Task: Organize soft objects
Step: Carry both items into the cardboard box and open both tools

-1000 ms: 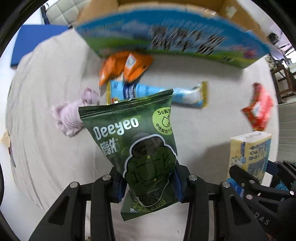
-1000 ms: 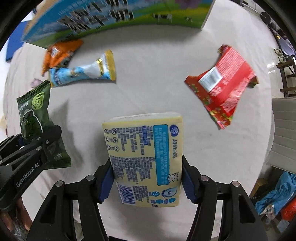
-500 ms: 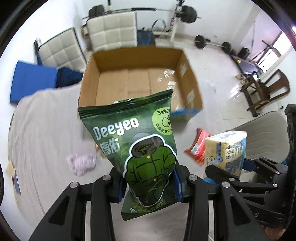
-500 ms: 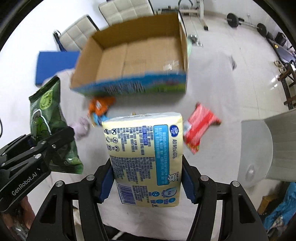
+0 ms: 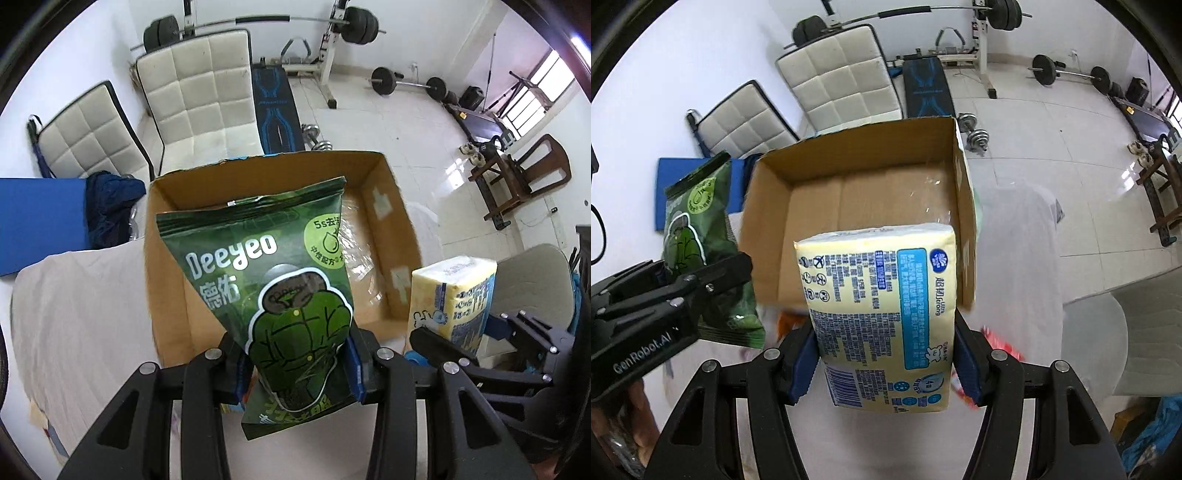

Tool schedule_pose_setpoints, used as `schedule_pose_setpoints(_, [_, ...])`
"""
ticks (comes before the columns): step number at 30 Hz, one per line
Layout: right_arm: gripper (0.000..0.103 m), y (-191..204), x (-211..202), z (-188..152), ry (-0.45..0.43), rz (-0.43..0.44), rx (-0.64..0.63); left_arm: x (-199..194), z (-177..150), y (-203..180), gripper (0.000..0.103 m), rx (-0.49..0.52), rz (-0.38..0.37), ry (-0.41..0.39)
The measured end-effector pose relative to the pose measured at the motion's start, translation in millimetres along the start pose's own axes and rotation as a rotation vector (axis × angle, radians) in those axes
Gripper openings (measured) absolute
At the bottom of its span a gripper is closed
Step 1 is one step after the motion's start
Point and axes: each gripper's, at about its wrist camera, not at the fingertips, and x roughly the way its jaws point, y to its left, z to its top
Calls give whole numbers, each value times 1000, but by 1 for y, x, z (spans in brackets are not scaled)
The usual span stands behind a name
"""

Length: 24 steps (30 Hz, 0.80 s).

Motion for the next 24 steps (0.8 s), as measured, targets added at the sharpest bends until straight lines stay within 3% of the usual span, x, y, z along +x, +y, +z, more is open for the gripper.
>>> schedule_pose_setpoints(6, [65,-2,61,47,29,-24,25,52,43,23,37,-3,-56,89])
schedule_pose_setpoints(14, [65,-1,132,100,70,-69,7,119,73,51,38,-53,-157,222])
schedule_pose_setpoints(24, [66,1,188,138,117,-89,-37,146,86,59,38,-66,-232,270])
